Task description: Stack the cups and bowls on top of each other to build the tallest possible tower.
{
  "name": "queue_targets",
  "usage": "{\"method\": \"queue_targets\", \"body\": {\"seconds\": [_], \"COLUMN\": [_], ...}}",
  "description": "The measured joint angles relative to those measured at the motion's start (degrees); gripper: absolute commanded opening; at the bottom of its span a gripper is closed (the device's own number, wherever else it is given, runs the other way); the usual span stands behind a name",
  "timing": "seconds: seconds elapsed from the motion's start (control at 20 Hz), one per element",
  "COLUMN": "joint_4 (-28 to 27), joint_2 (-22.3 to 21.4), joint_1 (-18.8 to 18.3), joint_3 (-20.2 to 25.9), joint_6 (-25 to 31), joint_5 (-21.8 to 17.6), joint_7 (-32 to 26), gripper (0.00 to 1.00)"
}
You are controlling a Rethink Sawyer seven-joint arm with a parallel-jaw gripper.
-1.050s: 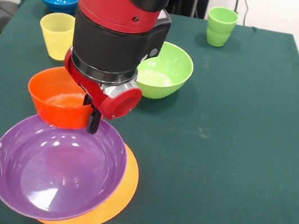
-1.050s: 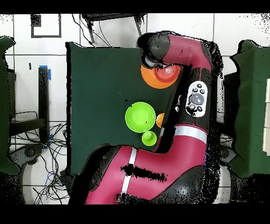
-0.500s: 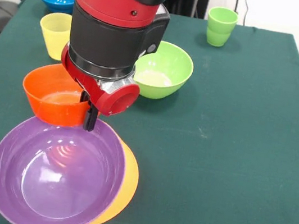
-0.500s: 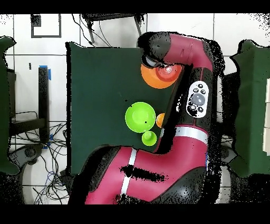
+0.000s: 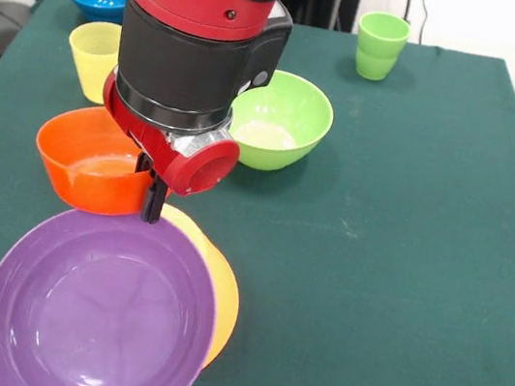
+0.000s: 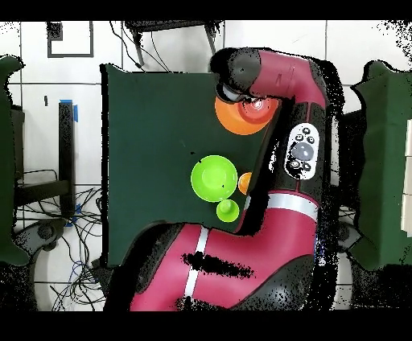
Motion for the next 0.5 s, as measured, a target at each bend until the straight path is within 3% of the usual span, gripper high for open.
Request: {"method": "queue_targets", "body": {"seconds": [0.5], "joint_4": [0.5], "joint_2": [0.2], "joint_1": [0.1], "joint_3": [0.0], "joint_6": [0.0], "joint_5": [-0.3], "joint_7": [0.0], "gripper": [0.00]}}
